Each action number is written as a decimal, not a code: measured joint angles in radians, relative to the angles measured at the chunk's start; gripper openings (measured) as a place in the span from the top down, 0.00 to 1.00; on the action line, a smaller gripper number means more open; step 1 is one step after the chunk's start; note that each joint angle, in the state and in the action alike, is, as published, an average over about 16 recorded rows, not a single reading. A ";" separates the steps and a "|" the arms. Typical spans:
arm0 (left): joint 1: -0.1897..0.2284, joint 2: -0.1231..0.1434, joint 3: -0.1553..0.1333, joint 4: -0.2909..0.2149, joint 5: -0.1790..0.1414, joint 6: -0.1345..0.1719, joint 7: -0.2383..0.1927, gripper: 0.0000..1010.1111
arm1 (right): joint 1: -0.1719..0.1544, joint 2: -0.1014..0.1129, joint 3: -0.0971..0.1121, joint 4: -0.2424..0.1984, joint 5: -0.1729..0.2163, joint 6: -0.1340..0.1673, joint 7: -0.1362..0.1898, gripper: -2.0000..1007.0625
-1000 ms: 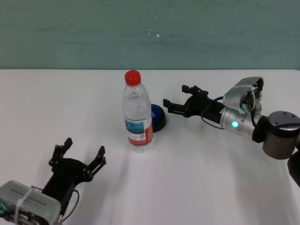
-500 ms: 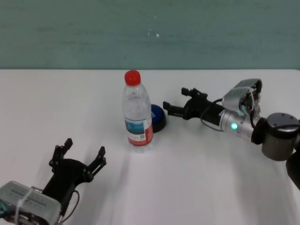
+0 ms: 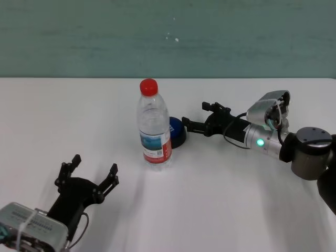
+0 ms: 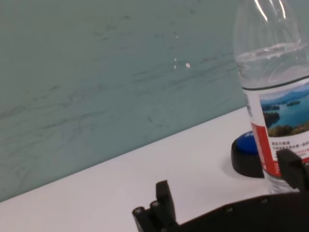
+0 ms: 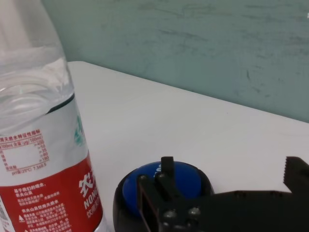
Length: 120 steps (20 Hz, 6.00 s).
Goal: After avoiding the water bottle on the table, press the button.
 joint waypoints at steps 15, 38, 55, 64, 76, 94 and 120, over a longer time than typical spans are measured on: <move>0.000 0.000 0.000 0.000 0.000 0.000 0.000 0.01 | 0.068 -0.040 -0.008 0.115 -0.019 -0.021 0.037 0.00; 0.000 0.000 0.000 0.000 0.000 0.000 0.000 0.01 | 0.167 -0.131 0.000 0.351 -0.064 -0.080 0.105 0.00; 0.000 0.000 0.000 0.000 0.000 0.000 0.000 0.01 | 0.104 -0.097 0.017 0.187 -0.087 -0.046 0.066 0.00; 0.000 0.000 0.000 0.000 0.000 0.000 0.000 0.01 | 0.044 -0.049 0.008 0.017 -0.074 -0.009 0.021 0.00; 0.000 0.000 0.000 0.000 0.000 0.000 0.000 0.01 | -0.076 0.050 0.031 -0.194 -0.044 0.049 -0.065 0.00; 0.000 0.000 0.000 0.000 0.000 0.000 0.000 0.01 | -0.358 0.157 0.132 -0.569 -0.027 0.093 -0.245 0.00; 0.000 0.000 0.000 0.000 0.000 0.000 0.000 0.01 | -0.585 0.053 0.190 -0.669 -0.123 -0.021 -0.331 0.00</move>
